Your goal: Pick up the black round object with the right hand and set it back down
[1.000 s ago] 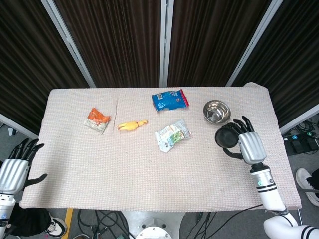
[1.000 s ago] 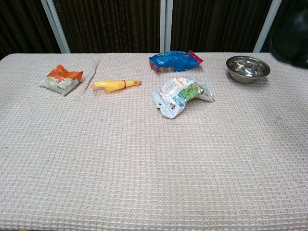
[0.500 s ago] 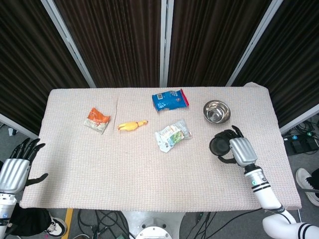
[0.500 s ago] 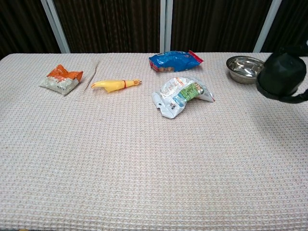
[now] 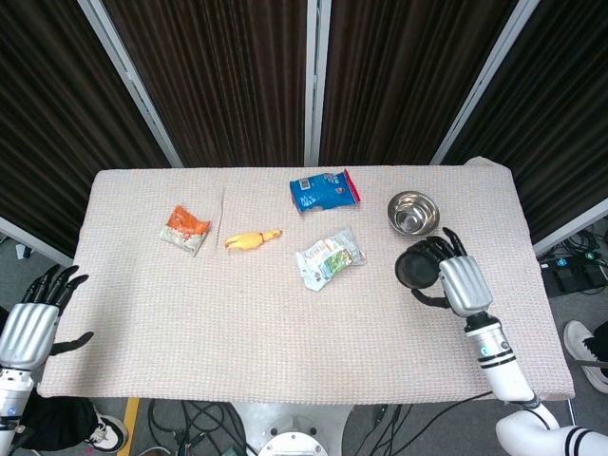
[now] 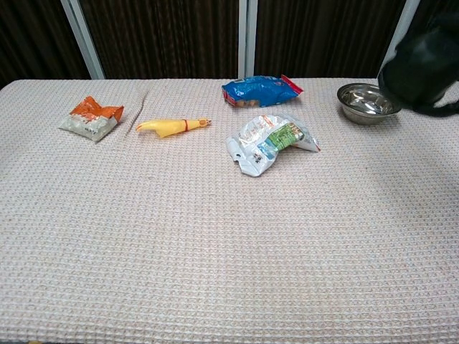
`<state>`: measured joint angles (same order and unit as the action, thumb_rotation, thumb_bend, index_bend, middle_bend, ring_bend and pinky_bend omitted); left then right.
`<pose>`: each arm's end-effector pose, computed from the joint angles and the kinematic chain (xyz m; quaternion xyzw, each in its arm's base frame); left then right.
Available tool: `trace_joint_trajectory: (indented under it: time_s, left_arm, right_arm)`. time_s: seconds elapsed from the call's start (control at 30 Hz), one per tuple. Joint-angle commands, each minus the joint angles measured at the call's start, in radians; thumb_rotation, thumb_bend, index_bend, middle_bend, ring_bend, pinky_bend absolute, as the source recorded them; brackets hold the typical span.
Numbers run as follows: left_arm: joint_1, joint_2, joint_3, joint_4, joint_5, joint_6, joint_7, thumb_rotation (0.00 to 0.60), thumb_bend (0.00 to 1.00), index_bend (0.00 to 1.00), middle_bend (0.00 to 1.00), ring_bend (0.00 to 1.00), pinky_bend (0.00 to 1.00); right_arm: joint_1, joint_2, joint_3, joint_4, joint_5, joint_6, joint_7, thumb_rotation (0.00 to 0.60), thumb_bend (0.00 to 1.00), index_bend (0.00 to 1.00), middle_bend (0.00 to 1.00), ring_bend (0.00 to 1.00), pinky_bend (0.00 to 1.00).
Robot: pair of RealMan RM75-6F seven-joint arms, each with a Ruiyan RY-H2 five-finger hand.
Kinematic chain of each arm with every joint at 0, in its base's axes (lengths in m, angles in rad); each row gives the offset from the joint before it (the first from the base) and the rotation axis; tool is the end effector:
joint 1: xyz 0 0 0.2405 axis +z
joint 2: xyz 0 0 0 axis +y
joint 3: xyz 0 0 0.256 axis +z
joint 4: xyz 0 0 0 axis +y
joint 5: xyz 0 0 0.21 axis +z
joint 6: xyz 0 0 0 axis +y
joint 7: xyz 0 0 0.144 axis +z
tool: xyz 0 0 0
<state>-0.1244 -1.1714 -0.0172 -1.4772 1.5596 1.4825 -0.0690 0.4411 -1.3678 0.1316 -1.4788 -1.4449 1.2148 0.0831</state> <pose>-0.3208 0.1885 0.1469 -0.6259 -0.3696 -0.3950 0.5618 -0.2351 -0.2952 0.0675 0.6487 -0.4095 0.4652 0.4417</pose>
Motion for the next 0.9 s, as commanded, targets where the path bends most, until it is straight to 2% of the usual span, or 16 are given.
trace_joint_trajectory:
  time_s: [0.03, 0.2, 0.3, 0.53, 0.6, 0.7, 0.8, 0.9]
  left_arm:
    - [-0.004, -0.001, -0.004, 0.0, 0.002, 0.002, -0.002, 0.6, 0.09, 0.15, 0.07, 0.0, 0.13]
    - [-0.006, 0.0, -0.003, -0.008, 0.013, 0.007, 0.006, 0.6, 0.09, 0.15, 0.07, 0.0, 0.13]
    - [-0.003, 0.002, -0.002, -0.007, 0.003, 0.004, 0.009, 0.6, 0.09, 0.15, 0.07, 0.0, 0.13]
    - [0.01, 0.02, -0.024, -0.014, -0.04, 0.018, 0.007, 0.6, 0.09, 0.15, 0.07, 0.0, 0.13]
    - [0.012, 0.026, -0.027, -0.015, -0.046, 0.017, 0.006, 0.6, 0.09, 0.15, 0.07, 0.0, 0.13]
    - [0.01, 0.025, -0.027, -0.008, -0.053, 0.006, -0.007, 0.6, 0.09, 0.15, 0.07, 0.0, 0.13]
    - [0.002, 0.013, -0.021, 0.007, -0.048, -0.013, -0.015, 0.6, 0.09, 0.15, 0.07, 0.0, 0.13]
    - [-0.006, 0.002, -0.016, 0.016, -0.038, -0.025, -0.013, 0.6, 0.09, 0.15, 0.07, 0.0, 0.13]
  right_arm:
    - [-0.009, -0.088, -0.052, 0.162, 0.035, -0.102, 0.029, 0.6, 0.19, 0.5, 0.53, 0.17, 0.0]
    - [-0.016, -0.034, -0.024, 0.108, 0.018, -0.038, 0.0, 0.6, 0.19, 0.5, 0.53, 0.17, 0.0]
    - [0.008, -0.039, -0.02, 0.066, 0.035, -0.084, -0.032, 0.6, 0.19, 0.5, 0.53, 0.17, 0.0]
    - [0.161, -0.209, -0.028, -0.043, -0.009, -0.265, -0.143, 0.6, 0.19, 0.51, 0.53, 0.17, 0.0]
    - [0.171, -0.216, -0.015, -0.055, 0.012, -0.273, -0.161, 0.6, 0.19, 0.51, 0.53, 0.17, 0.0]
    - [0.134, -0.146, 0.018, -0.055, 0.077, -0.225, -0.163, 0.6, 0.19, 0.51, 0.53, 0.17, 0.0]
    - [0.05, 0.004, 0.036, -0.048, 0.142, -0.155, -0.099, 0.6, 0.19, 0.51, 0.53, 0.17, 0.0]
    - [-0.037, 0.14, 0.009, -0.037, 0.164, -0.116, -0.01, 0.6, 0.2, 0.5, 0.53, 0.17, 0.0]
